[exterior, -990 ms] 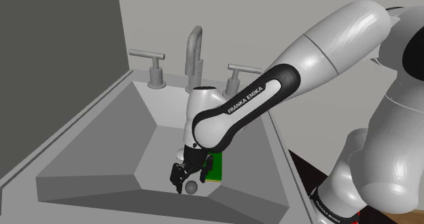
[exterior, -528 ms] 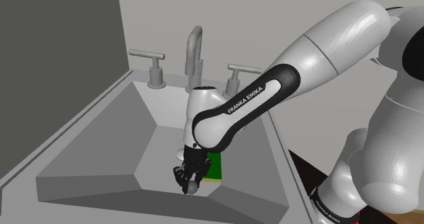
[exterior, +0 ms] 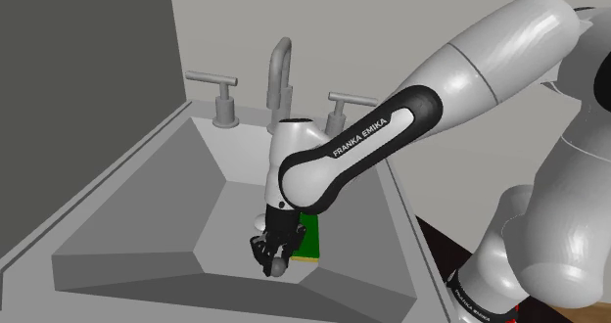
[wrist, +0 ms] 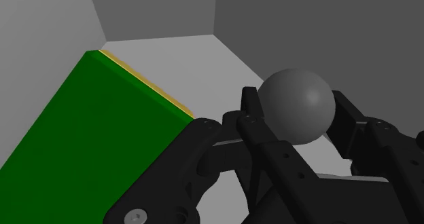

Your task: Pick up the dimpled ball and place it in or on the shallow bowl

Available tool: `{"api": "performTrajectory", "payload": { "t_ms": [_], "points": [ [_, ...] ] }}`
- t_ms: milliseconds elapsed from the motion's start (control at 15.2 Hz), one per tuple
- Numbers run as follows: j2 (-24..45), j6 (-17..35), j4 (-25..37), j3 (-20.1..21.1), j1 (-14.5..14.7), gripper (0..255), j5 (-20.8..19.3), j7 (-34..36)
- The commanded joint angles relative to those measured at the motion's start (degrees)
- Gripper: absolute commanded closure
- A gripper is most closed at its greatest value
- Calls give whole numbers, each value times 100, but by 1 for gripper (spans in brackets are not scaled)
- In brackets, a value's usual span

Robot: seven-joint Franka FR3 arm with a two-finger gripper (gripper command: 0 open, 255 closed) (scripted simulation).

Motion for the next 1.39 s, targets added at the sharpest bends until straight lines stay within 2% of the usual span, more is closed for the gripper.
{"api": "performTrajectory", "payload": {
  "t_ms": [0,1320],
  "points": [
    [-135,-167,36,-6,-10,255,-21,52],
    [-1202,-1708,556,-97,-93,255,-163,470]
  ]
}}
